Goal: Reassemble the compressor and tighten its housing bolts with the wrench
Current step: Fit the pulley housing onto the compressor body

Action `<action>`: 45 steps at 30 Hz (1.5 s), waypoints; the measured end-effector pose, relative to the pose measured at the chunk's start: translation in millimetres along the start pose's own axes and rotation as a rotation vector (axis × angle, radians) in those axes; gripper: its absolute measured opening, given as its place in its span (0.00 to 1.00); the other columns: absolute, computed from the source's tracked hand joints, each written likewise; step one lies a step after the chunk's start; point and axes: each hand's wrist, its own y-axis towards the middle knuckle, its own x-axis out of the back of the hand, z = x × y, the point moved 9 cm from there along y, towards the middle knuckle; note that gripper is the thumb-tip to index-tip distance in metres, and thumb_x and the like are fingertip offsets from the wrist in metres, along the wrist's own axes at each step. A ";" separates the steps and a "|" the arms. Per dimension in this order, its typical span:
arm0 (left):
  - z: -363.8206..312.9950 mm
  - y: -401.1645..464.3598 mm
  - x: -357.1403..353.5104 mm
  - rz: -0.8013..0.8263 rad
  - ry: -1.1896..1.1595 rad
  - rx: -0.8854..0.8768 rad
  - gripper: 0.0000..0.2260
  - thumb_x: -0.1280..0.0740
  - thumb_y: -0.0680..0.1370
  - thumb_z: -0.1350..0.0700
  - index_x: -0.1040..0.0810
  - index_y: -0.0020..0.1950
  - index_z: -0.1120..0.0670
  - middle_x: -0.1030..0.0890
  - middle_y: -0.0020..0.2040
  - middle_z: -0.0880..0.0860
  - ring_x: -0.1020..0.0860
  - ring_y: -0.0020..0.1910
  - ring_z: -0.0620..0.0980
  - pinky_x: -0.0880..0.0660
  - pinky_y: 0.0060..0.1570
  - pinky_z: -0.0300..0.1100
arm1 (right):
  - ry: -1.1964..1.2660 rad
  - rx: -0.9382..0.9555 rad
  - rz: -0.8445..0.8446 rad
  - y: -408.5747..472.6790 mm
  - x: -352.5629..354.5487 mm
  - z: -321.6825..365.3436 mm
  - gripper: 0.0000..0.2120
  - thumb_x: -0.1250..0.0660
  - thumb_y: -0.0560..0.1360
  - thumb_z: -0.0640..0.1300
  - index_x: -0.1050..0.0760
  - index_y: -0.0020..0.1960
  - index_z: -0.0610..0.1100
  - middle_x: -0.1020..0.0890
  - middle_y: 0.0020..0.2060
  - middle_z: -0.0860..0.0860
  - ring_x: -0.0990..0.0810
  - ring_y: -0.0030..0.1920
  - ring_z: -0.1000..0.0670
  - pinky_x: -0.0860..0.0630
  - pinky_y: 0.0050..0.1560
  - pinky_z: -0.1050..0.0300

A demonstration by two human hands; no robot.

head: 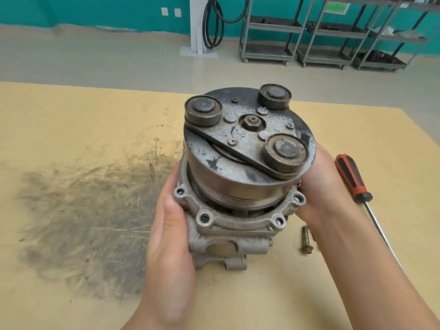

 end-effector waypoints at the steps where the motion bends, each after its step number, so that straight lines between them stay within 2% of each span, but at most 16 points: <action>1: -2.5 -7.5 -3.2 0.033 0.056 -0.016 0.29 0.40 0.77 0.39 0.30 0.75 0.49 0.23 0.70 0.50 0.26 0.70 0.53 0.31 0.70 0.57 | -0.006 -0.001 0.004 1.7 2.5 -1.8 0.15 0.37 0.72 0.42 0.16 0.31 0.49 0.15 0.33 0.52 0.16 0.34 0.54 0.20 0.36 0.60; 7: -13.4 -1.0 -3.5 0.051 0.185 -0.057 0.25 0.41 0.76 0.39 0.29 0.73 0.44 0.22 0.68 0.46 0.26 0.69 0.47 0.34 0.70 0.56 | -0.137 0.005 -0.130 -3.2 16.7 3.2 0.21 0.39 0.78 0.36 0.16 0.31 0.48 0.15 0.33 0.51 0.17 0.35 0.54 0.21 0.38 0.60; 11: -12.6 1.1 0.3 0.067 0.243 -0.049 0.23 0.43 0.78 0.38 0.29 0.72 0.39 0.23 0.69 0.43 0.27 0.71 0.46 0.35 0.72 0.55 | -0.209 0.016 -0.260 -13.4 34.7 3.2 0.12 0.40 0.82 0.41 0.17 0.51 0.42 0.14 0.48 0.47 0.16 0.54 0.48 0.25 0.64 0.44; 13: -14.0 2.1 2.1 0.083 0.261 -0.045 0.23 0.44 0.79 0.39 0.30 0.73 0.40 0.25 0.70 0.43 0.29 0.72 0.46 0.36 0.73 0.55 | -0.258 -0.016 -0.320 -23.1 45.1 -2.9 0.13 0.42 0.83 0.44 0.22 0.62 0.41 0.16 0.55 0.46 0.19 0.59 0.48 0.30 0.68 0.41; 16: -17.0 0.5 3.0 0.131 0.270 -0.057 0.23 0.44 0.79 0.40 0.31 0.74 0.42 0.26 0.71 0.41 0.31 0.73 0.43 0.38 0.75 0.53 | -0.304 -0.047 -0.378 -40.4 56.9 -12.4 0.17 0.44 0.84 0.50 0.30 0.70 0.46 0.21 0.62 0.49 0.22 0.60 0.53 0.32 0.70 0.45; 19: -17.1 -2.2 3.1 0.192 0.322 -0.047 0.23 0.44 0.79 0.40 0.33 0.74 0.41 0.29 0.73 0.40 0.34 0.74 0.40 0.41 0.76 0.51 | -0.340 -0.108 -0.429 -52.1 65.0 -23.5 0.26 0.44 0.83 0.53 0.42 0.78 0.47 0.28 0.69 0.48 0.26 0.61 0.50 0.34 0.71 0.42; 23: -16.5 -6.1 4.9 0.263 0.466 -0.032 0.23 0.44 0.74 0.30 0.38 0.69 0.29 0.35 0.71 0.26 0.40 0.72 0.27 0.45 0.77 0.44 | -0.301 -0.121 -0.479 -65.0 70.5 -31.3 0.30 0.42 0.83 0.53 0.50 0.80 0.47 0.35 0.74 0.48 0.27 0.59 0.47 0.36 0.71 0.38; 25: -15.1 -8.2 8.5 0.302 0.543 -0.010 0.25 0.46 0.69 0.24 0.41 0.65 0.24 0.38 0.63 0.16 0.42 0.66 0.18 0.45 0.73 0.35 | -0.310 -0.130 -0.488 -71.0 74.1 -34.9 0.33 0.41 0.82 0.54 0.52 0.80 0.47 0.39 0.76 0.48 0.29 0.66 0.46 0.37 0.72 0.37; 26: -12.8 -8.6 11.3 0.320 0.574 -0.001 0.29 0.46 0.68 0.21 0.42 0.67 0.24 0.40 0.63 0.15 0.43 0.67 0.19 0.45 0.72 0.34 | -0.325 -0.140 -0.482 -72.8 74.5 -36.7 0.34 0.41 0.82 0.55 0.53 0.80 0.47 0.41 0.77 0.47 0.33 0.71 0.44 0.39 0.73 0.37; 30: 1.5 -6.4 23.9 0.361 0.600 0.058 0.51 0.44 0.62 0.17 0.50 0.80 0.38 0.48 0.80 0.36 0.47 0.78 0.39 0.49 0.79 0.50 | -0.353 -0.147 -0.398 -79.8 63.8 -43.3 0.34 0.41 0.82 0.54 0.53 0.80 0.45 0.48 0.79 0.47 0.47 0.78 0.46 0.44 0.76 0.40; 34: 7.3 -7.1 22.5 0.408 0.520 0.123 0.57 0.36 0.58 0.18 0.48 0.81 0.43 0.44 0.81 0.43 0.44 0.79 0.44 0.47 0.79 0.54 | -0.412 -0.145 -0.301 -90.2 45.3 -48.5 0.32 0.43 0.82 0.57 0.50 0.80 0.46 0.48 0.80 0.51 0.47 0.79 0.49 0.45 0.77 0.43; 36: 7.3 -5.7 21.2 0.407 0.492 0.146 0.56 0.33 0.57 0.20 0.43 0.80 0.42 0.38 0.79 0.42 0.39 0.77 0.43 0.40 0.77 0.50 | -0.373 -0.131 -0.251 -93.2 34.8 -51.3 0.31 0.45 0.82 0.59 0.47 0.80 0.48 0.45 0.79 0.53 0.46 0.78 0.51 0.43 0.77 0.46; 38: 5.5 -8.6 13.9 0.448 0.453 0.171 0.50 0.33 0.58 0.21 0.36 0.76 0.42 0.29 0.72 0.37 0.29 0.69 0.36 0.27 0.65 0.37 | -0.332 -0.109 -0.213 -96.7 24.8 -52.6 0.29 0.47 0.82 0.61 0.44 0.79 0.50 0.43 0.78 0.54 0.45 0.77 0.52 0.41 0.75 0.50; 39: 3.9 -11.1 10.4 0.460 0.454 0.178 0.47 0.35 0.61 0.22 0.36 0.75 0.41 0.29 0.71 0.37 0.28 0.67 0.35 0.26 0.59 0.33 | -0.313 -0.102 -0.197 -97.6 20.1 -53.8 0.29 0.48 0.82 0.62 0.43 0.79 0.50 0.42 0.78 0.55 0.44 0.76 0.52 0.41 0.73 0.51; 42: 1.5 -12.0 8.1 0.424 0.489 0.198 0.42 0.43 0.69 0.27 0.41 0.80 0.46 0.35 0.77 0.45 0.36 0.75 0.44 0.31 0.61 0.37 | -0.320 -0.134 -0.159 -94.2 8.9 -60.3 0.34 0.51 0.79 0.68 0.45 0.79 0.51 0.42 0.78 0.55 0.44 0.77 0.53 0.44 0.74 0.52; 45: 3.0 -9.1 8.1 0.390 0.506 0.200 0.28 0.45 0.78 0.33 0.33 0.74 0.45 0.25 0.63 0.38 0.28 0.65 0.39 0.27 0.54 0.34 | -0.359 -0.136 -0.135 -85.7 0.9 -63.7 0.38 0.53 0.77 0.70 0.49 0.80 0.50 0.41 0.78 0.53 0.42 0.77 0.51 0.43 0.77 0.47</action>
